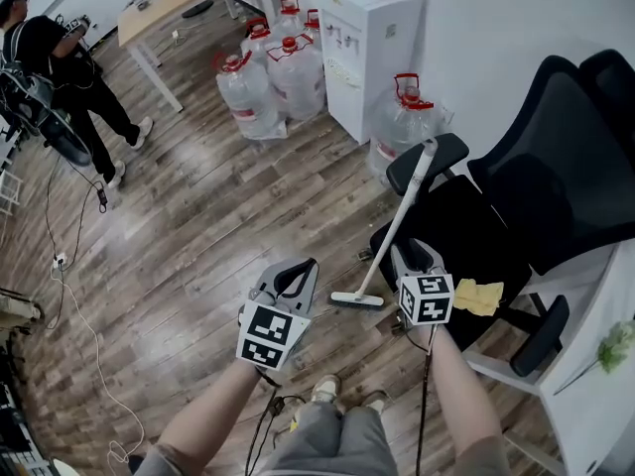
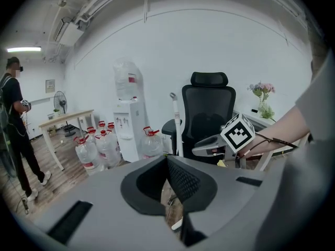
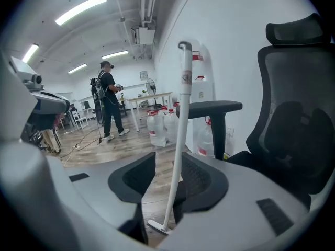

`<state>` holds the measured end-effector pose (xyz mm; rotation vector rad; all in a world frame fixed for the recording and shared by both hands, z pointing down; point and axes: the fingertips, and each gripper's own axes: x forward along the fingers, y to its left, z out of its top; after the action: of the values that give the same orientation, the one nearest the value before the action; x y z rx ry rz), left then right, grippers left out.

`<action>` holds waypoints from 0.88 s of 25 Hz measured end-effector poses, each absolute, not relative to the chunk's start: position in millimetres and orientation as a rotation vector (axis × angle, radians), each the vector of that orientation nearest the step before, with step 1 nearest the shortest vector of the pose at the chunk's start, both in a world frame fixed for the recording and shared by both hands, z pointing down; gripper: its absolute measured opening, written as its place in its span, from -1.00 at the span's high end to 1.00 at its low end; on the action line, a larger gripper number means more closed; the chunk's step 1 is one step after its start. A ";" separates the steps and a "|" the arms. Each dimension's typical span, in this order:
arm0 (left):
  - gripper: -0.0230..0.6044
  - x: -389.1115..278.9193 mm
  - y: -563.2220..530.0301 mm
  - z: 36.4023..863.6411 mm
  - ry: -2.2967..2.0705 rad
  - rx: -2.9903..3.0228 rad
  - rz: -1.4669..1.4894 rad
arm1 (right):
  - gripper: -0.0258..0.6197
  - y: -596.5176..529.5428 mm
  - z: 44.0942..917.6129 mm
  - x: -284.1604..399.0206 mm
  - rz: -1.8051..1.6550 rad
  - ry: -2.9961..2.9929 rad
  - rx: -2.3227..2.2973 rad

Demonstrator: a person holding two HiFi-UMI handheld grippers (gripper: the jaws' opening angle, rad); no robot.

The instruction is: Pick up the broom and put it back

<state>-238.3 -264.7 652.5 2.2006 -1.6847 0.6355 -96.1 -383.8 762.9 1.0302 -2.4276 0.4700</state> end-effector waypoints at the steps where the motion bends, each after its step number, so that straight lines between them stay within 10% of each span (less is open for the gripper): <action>1: 0.87 -239.1 -264.5 652.3 -1.682 2.198 0.641 | 0.44 -383.9 761.5 -94.4 0.481 -2.427 1.037; 22: 0.87 -218.4 -237.9 508.6 -1.694 2.313 0.620 | 0.60 -293.1 524.5 -55.8 0.392 -2.636 1.026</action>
<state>-218.4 -237.9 508.6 2.3129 -1.6944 0.6202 -55.8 -293.1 524.5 1.0264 -2.6365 0.3924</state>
